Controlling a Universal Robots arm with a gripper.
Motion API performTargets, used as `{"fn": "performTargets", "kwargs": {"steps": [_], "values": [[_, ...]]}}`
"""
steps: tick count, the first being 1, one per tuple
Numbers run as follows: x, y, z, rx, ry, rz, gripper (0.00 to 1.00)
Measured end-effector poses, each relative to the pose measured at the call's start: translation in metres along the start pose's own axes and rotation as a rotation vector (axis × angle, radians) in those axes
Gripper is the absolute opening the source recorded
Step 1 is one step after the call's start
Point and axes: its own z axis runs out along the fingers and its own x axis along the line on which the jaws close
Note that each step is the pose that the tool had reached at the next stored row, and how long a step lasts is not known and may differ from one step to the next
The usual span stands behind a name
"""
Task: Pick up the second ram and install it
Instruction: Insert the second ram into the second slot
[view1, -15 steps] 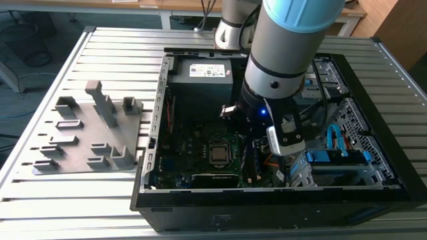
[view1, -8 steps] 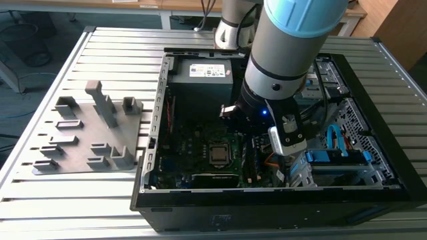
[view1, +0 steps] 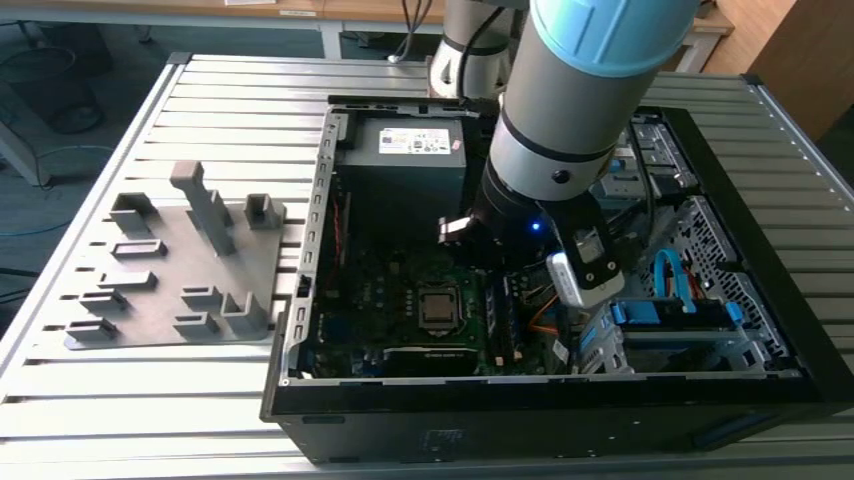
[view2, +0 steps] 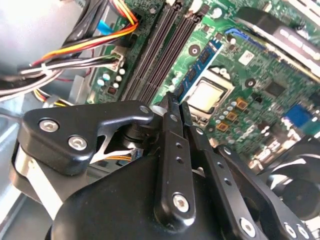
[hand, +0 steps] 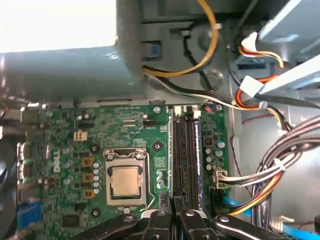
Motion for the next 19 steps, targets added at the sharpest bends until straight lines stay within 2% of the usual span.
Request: {"fn": "performTargets", "kwargs": {"steps": [3,5,11,16,19], "values": [[0.0000,0.0000,0.0004,-0.0010,0.0042,-0.052,0.14],[0.0000,0.0000,0.0004,-0.0033,0.0053,-0.067,0.14],[-0.0001,-0.0001,0.0010,-0.0031,0.0051,-0.064,0.14],[-0.0001,-0.0003,0.0020,-0.0019,0.0025,-0.030,0.14],[-0.0001,-0.0003,0.0021,-0.0020,0.0023,-0.029,0.14]]}}
